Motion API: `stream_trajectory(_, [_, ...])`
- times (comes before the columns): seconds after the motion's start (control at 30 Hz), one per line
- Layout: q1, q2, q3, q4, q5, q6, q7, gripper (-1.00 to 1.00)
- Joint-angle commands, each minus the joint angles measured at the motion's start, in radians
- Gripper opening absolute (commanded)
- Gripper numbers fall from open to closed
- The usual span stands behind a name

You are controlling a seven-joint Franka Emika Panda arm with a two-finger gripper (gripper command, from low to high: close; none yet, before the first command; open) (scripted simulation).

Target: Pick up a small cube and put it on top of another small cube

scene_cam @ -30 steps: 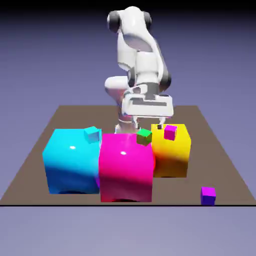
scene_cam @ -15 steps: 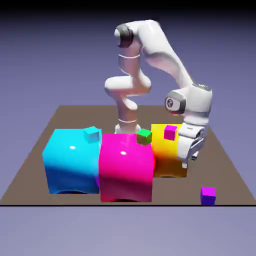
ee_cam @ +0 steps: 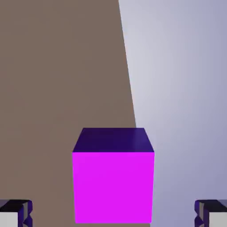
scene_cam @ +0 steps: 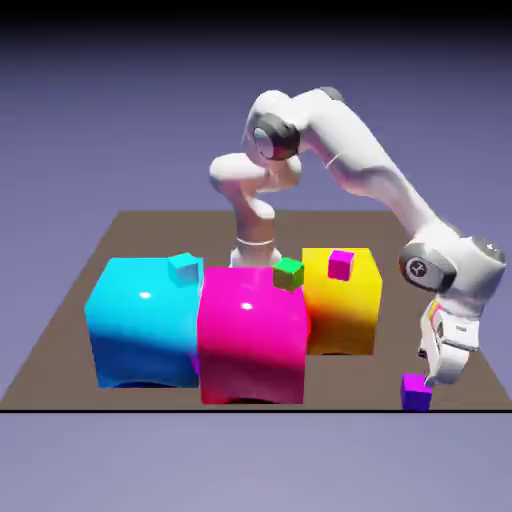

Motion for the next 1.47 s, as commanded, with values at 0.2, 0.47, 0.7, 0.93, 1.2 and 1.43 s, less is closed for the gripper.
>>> stream_trajectory(0.2, [-0.021,-0.13,0.078,0.012,0.101,-0.128,-0.012,-1.0])
stream_trajectory(0.47, [-0.154,-0.42,-0.053,-0.115,0.313,-0.256,0.224,-1.0])
stream_trajectory(0.7, [-0.275,-0.673,-0.219,-0.249,0.463,-0.354,0.422,-1.0])
stream_trajectory(0.93, [-0.401,-0.927,-0.426,-0.403,0.584,-0.441,0.613,-1.0])
stream_trajectory(1.2, [-0.48,-1.071,-0.587,-0.549,0.63,-0.44,0.718,-1.0])
stream_trajectory(1.43, [-0.479,-1.057,-0.587,-0.633,0.633,-0.343,0.714,1.0])
